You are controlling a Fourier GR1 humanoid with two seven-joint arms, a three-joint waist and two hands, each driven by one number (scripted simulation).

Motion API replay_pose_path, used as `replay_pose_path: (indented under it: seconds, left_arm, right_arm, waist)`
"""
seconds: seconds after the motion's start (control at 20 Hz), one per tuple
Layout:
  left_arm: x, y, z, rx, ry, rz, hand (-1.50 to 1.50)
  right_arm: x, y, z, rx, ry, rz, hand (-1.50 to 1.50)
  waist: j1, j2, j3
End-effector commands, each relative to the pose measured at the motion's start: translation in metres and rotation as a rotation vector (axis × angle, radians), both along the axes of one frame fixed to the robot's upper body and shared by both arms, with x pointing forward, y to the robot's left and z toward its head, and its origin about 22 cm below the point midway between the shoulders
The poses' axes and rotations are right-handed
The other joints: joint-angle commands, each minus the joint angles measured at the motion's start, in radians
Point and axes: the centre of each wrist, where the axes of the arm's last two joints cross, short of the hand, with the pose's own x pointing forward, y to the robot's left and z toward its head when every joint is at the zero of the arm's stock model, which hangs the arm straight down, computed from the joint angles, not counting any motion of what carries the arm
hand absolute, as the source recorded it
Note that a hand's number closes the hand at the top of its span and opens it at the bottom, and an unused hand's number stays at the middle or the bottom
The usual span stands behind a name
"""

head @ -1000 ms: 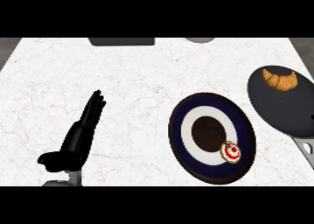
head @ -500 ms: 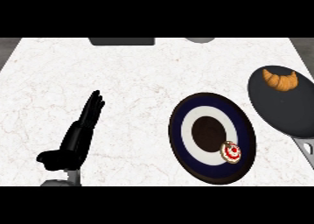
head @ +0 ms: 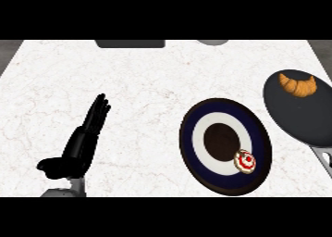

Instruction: Pick the croissant from the plate and place it in the pan

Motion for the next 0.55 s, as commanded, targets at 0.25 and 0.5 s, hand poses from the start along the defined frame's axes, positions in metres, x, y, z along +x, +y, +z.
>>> replay_pose_path:
  seconds: [0.25,0.5]
  left_arm:
    - [-0.007,-0.006,-0.014,0.006,0.019,-0.003,0.0]
    - [0.009,-0.027,0.002,0.0,-0.018,-0.008,0.0]
  right_arm:
    - [0.0,-0.02,0.016,-0.056,0.033,-0.02,-1.5]
    - [-0.012,-0.001,0.002,-0.136,0.058,-0.046,-1.5]
  waist:
    - [0.002,0.001,0.0]
    - [-0.001,0.001,0.0]
